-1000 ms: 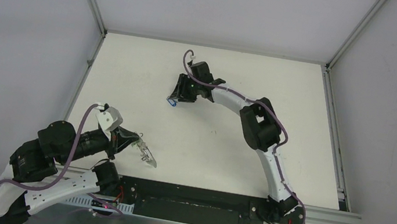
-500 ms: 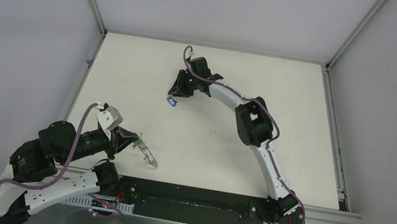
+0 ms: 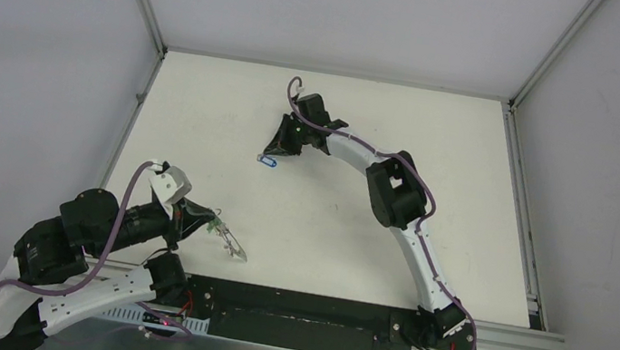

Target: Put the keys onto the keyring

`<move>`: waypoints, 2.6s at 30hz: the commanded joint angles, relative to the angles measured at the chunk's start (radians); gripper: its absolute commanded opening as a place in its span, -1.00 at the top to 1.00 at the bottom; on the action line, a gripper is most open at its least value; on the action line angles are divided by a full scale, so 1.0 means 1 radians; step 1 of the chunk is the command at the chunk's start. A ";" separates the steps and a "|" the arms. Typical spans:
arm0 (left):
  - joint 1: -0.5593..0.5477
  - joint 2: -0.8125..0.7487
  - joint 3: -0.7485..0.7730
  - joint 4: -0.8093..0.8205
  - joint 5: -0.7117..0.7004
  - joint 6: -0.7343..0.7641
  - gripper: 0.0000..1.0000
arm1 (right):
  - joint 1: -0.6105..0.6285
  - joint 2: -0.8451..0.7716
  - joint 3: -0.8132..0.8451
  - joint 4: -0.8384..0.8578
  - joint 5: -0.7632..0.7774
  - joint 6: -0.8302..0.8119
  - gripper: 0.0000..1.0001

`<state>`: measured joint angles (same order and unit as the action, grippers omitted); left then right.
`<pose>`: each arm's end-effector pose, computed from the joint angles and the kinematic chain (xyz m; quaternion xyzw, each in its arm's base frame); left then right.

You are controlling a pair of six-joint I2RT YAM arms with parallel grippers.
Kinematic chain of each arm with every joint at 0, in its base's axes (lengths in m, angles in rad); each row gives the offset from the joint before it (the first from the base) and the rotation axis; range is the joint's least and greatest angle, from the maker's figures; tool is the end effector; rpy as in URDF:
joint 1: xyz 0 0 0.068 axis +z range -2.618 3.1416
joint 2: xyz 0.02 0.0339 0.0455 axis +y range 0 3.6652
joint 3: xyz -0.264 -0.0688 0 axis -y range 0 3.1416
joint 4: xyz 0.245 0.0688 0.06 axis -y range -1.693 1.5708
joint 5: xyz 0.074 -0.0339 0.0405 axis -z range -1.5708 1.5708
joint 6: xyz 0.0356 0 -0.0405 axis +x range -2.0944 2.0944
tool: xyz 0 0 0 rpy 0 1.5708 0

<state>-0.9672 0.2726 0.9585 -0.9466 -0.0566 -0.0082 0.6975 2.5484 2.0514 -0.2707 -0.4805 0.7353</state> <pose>0.0148 -0.0179 0.3579 0.3504 0.7113 -0.2655 0.5485 0.4177 0.3715 0.1237 -0.0761 0.8956 0.4145 0.1425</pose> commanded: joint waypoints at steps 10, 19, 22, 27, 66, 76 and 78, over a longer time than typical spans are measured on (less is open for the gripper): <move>0.001 0.044 0.035 0.055 0.016 -0.012 1.00 | -0.019 -0.264 -0.349 0.026 0.003 -0.118 1.00; 0.000 0.163 -0.005 0.146 0.094 -0.001 1.00 | -0.061 -0.612 -0.687 -0.130 0.007 -0.275 1.00; 0.000 0.200 -0.037 0.212 0.121 -0.001 1.00 | -0.070 -0.701 -0.768 -0.213 0.016 -0.306 1.00; 0.000 0.263 -0.063 0.303 0.167 -0.001 1.00 | -0.071 -0.844 -0.922 -0.298 0.032 -0.327 1.00; 0.000 0.103 -0.078 0.230 0.078 -0.045 1.00 | -0.098 -0.300 -0.482 -0.032 -0.205 -0.075 0.50; 0.000 0.086 -0.074 0.229 0.067 -0.059 1.00 | -0.098 -0.245 -0.490 0.057 -0.252 -0.004 0.62; 0.000 0.082 -0.075 0.230 0.064 -0.059 1.00 | -0.098 -0.248 -0.494 0.057 -0.271 0.014 0.68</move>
<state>-0.9672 0.3706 0.8684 -0.7677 0.0261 -0.0463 0.5995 2.2810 1.5501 -0.2497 -0.7452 0.7097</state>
